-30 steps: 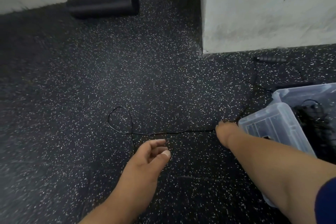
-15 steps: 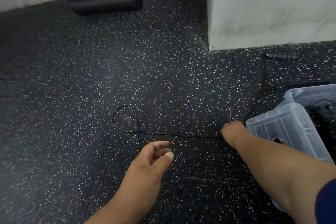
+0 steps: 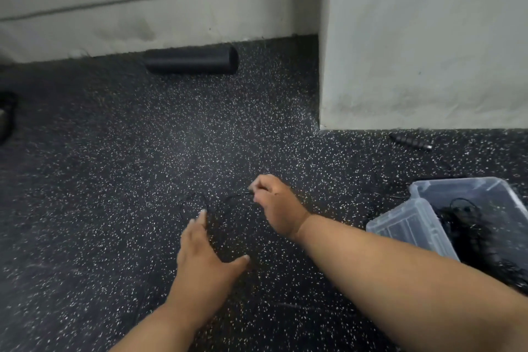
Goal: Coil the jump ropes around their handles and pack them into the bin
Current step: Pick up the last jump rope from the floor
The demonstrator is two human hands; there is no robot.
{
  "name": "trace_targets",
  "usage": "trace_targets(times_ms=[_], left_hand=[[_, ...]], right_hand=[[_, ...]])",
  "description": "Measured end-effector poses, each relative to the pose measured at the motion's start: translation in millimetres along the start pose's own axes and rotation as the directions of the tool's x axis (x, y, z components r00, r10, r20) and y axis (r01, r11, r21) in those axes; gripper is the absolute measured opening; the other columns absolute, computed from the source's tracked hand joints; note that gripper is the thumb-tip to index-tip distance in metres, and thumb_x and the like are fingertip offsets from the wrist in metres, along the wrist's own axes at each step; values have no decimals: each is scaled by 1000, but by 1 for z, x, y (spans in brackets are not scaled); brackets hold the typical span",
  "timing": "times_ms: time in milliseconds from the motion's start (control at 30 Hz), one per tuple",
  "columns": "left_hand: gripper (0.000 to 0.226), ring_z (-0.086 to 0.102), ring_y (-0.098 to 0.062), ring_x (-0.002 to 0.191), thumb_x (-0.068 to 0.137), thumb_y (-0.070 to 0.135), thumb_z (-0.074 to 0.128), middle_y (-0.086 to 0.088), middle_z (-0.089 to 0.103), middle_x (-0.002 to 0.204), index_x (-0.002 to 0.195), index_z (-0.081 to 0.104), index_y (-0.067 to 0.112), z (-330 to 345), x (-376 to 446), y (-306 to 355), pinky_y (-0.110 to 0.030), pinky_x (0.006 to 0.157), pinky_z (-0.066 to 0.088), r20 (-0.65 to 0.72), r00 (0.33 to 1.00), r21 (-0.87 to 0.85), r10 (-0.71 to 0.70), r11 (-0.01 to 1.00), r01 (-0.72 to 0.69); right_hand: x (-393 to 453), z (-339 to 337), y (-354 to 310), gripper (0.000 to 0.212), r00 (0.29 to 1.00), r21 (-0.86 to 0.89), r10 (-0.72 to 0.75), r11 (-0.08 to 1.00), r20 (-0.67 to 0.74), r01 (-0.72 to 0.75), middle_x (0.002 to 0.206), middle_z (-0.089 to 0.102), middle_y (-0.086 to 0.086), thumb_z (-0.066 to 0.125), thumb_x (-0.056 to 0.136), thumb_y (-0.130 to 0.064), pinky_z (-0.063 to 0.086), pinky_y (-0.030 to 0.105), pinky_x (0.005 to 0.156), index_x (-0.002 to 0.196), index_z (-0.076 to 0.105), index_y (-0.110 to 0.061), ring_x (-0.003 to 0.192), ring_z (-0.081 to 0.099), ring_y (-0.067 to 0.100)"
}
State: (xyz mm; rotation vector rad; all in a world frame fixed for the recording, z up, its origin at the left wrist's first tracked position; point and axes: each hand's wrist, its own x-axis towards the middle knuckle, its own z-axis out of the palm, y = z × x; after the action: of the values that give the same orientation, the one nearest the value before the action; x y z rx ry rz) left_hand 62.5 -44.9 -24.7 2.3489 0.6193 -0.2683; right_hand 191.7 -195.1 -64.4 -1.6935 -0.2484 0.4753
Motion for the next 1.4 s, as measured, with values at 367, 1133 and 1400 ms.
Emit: trace_targets(times_ms=[367,1133,1400], left_hand=[[107,61,-26,115,52,53,87,-5,56,133,140,31,29,-30,-83,54,-44,86,59,-163,961,-335,221,904,-265],[65,67,-29,70,110,59,27,-3,58,60,73,52,12,-67,-183,99,-48,87,55,-52,873,-508,485,740,-441],[43,55,-17,61,109,49,39,-1,45,62,89,55,14,-84,-170,102,-48,86,57,-121,929,-832,349,476,-287]], right_hand=[[-160,27,-199,8,929,466,-365,833,57,298,119,63,7,43,69,-7,46,21,87,70,45,-15,109,55,10],[-265,-26,-164,67,955,-24,37,999,293,-32,132,67,-6,57,74,-39,17,55,126,141,61,-30,134,50,17],[-271,3,-146,37,956,-221,110,974,272,-49,99,71,20,36,114,-27,53,14,77,87,57,-14,78,68,7]])
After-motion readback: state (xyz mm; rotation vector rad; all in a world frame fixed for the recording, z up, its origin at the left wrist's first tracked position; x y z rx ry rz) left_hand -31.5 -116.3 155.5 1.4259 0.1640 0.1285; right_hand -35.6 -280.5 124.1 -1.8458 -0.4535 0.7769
